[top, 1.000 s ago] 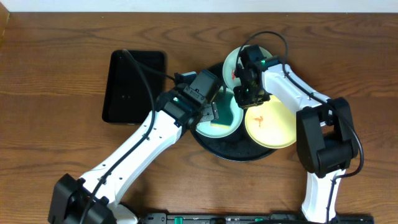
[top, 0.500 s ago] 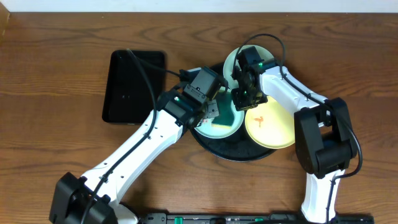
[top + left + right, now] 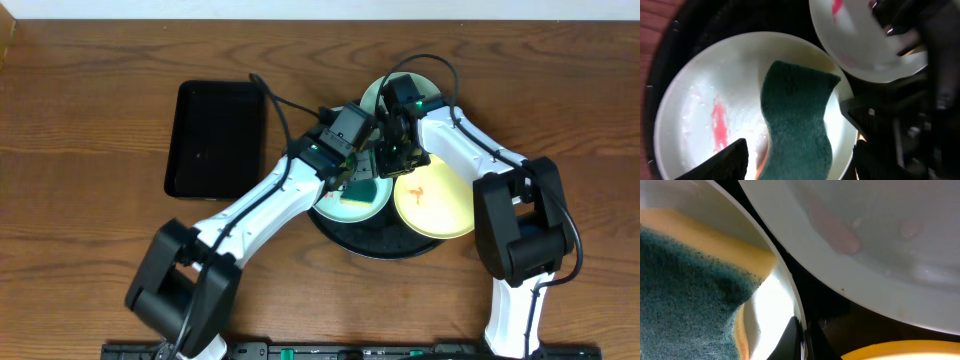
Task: Clean dirty plates on tray and stack at the side
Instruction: 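Hold the plate rim with the right gripper and scrub with the left sponge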
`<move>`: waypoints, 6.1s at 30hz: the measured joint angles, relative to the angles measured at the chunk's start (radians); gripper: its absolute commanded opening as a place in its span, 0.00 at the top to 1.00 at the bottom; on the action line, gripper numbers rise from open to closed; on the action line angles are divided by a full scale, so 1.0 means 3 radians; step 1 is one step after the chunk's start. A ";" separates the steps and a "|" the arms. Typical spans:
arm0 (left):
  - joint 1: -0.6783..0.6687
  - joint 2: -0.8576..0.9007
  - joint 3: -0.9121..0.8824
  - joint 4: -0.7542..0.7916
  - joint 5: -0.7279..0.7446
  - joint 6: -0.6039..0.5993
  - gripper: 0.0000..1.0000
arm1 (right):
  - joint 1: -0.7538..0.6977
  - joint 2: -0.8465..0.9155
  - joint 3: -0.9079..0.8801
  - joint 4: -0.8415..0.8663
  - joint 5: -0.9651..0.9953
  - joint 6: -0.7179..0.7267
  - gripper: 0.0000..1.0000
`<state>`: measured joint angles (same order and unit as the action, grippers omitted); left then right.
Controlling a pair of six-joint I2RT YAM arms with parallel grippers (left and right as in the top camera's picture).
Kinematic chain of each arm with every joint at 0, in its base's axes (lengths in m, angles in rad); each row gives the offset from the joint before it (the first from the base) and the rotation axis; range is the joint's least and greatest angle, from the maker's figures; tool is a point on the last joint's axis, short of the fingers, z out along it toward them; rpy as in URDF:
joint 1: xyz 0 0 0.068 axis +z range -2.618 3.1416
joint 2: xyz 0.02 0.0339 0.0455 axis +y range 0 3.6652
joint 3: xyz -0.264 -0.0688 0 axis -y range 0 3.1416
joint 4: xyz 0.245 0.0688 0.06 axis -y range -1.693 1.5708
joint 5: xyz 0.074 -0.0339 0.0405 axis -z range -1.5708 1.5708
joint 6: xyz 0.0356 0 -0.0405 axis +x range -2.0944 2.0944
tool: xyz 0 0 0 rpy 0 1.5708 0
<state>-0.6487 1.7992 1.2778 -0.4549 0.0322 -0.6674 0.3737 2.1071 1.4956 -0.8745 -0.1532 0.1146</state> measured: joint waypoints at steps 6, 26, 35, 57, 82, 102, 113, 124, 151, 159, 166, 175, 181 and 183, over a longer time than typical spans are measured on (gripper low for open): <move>0.0078 0.0100 0.0000 0.0005 0.0072 0.0050 0.33 | 0.0000 0.0000 0.0000 -0.0022 -0.0015 -0.0001 0.99; 0.0266 0.0478 0.0000 0.0060 0.0665 0.0123 0.33 | 0.0000 0.0000 0.0000 -0.0022 -0.0022 -0.0003 0.98; 0.0252 0.0495 0.0000 0.0060 0.0732 0.0159 0.43 | 0.0000 0.0000 0.0000 -0.0023 -0.0023 -0.0003 0.98; 0.0233 0.0628 0.0061 0.0029 0.0711 0.0207 0.92 | 0.0000 0.0000 0.0000 -0.0029 -0.0025 -0.0003 0.98; 0.0107 0.0615 0.0174 -0.0580 -0.0458 0.0031 0.92 | 0.0019 0.0000 0.0000 -0.0047 -0.0128 -0.0001 0.99; 0.0230 0.0022 0.0039 -0.0638 -0.1375 -0.0039 0.93 | 0.0022 0.0000 0.0000 -0.0072 -0.0122 -0.0003 0.98; 0.0230 0.0024 0.0027 -0.0113 -0.0370 -0.0160 0.93 | 0.0022 0.0000 0.0000 -0.0079 -0.0117 -0.0003 0.98; 0.0230 0.0403 0.0024 -0.0103 -0.0215 -0.0408 0.93 | 0.0022 0.0000 0.0000 -0.0079 -0.0117 -0.0003 0.98; 0.0144 0.0357 0.0043 -0.1066 -0.1188 -0.0432 0.92 | 0.0041 0.0000 -0.0001 -0.0083 -0.0201 -0.0066 0.99; 0.0230 -0.0235 0.0043 -0.0985 -0.0903 -0.0432 0.93 | 0.0037 0.0000 -0.0001 -0.0098 -0.0159 -0.0066 0.98; 0.0230 -0.0188 -0.0019 -0.0676 -0.0207 -0.0476 0.93 | 0.0037 0.0000 -0.0001 -0.0098 -0.0155 -0.0066 0.98; 0.0196 0.0243 -0.0132 -0.0523 0.0170 -0.0636 0.93 | 0.0037 0.0000 -0.0001 -0.0099 -0.0141 -0.0066 0.99; 0.0168 0.0294 -0.0131 -0.0575 0.0184 -0.0603 0.93 | 0.0037 0.0000 -0.0001 -0.0099 -0.0118 -0.0066 0.98; 0.0160 0.0294 -0.0123 -0.0637 0.0123 -0.0557 0.93 | 0.0037 0.0000 -0.0001 -0.0098 -0.0118 -0.0066 0.98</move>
<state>-0.6006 1.8874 1.2407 -0.6460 0.0692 -0.8345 0.3847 2.1071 1.4952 -0.9039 -0.1886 0.0948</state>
